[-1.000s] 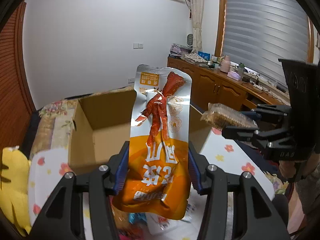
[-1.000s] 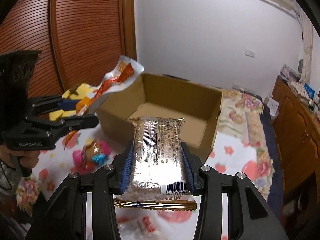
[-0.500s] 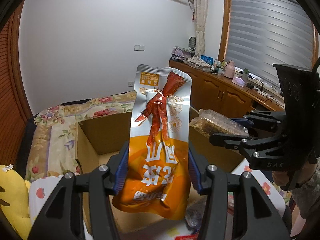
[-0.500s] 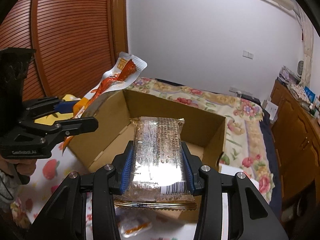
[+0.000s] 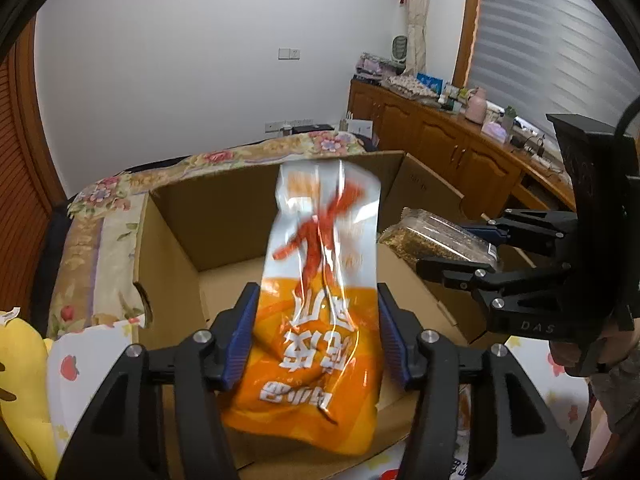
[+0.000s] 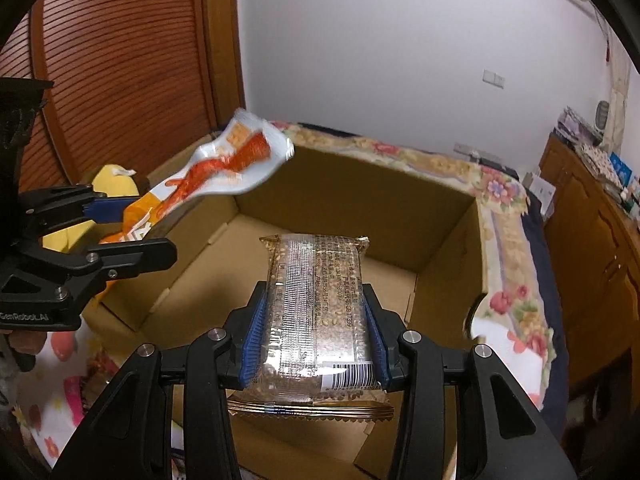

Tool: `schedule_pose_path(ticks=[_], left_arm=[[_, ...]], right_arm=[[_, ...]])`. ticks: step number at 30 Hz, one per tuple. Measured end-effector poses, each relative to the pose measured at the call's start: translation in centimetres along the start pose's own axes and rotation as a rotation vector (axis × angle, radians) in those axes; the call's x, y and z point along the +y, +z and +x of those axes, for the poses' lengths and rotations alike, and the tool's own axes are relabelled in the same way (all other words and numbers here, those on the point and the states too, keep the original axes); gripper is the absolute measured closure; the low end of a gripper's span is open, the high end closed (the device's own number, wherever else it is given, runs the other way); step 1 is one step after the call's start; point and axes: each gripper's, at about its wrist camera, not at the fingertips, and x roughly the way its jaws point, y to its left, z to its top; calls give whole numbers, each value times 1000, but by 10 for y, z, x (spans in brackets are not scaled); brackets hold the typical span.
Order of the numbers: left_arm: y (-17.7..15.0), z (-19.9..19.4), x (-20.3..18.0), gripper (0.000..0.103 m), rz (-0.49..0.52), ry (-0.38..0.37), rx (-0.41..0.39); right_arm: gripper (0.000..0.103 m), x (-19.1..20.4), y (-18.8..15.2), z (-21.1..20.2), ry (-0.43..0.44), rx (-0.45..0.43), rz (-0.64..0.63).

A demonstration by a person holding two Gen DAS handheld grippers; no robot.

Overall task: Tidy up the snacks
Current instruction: 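Carry the orange pouch and wafer bar into the cardboard box with both tools, then open both tools to drop the snacks and withdraw from the box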

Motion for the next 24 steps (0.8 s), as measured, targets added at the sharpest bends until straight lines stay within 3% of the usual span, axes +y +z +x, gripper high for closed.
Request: schedule_pose_path(ticks=[7, 9, 11, 17, 18, 24], left_arm=[[-9, -13, -5, 41, -21, 21, -13], [-11, -22, -5, 40, -18, 16, -23], [-15, -35, -7, 39, -13, 10, -38], [-29, -76, -14, 31, 1, -14, -66], [-32, -82, -15, 24, 6, -12, -74], [-57, -121, -19, 20, 26, -19, -105]], right_arm=[[52, -3, -11, 9, 7, 49, 41], [36, -2, -12, 3, 9, 36, 50], [31, -1, -11, -6, 20, 23, 63], [31, 8, -11, -48, 8, -28, 93], [31, 12, -15, -59, 6, -43, 100], [31, 32, -61, -117, 2, -96, 156]])
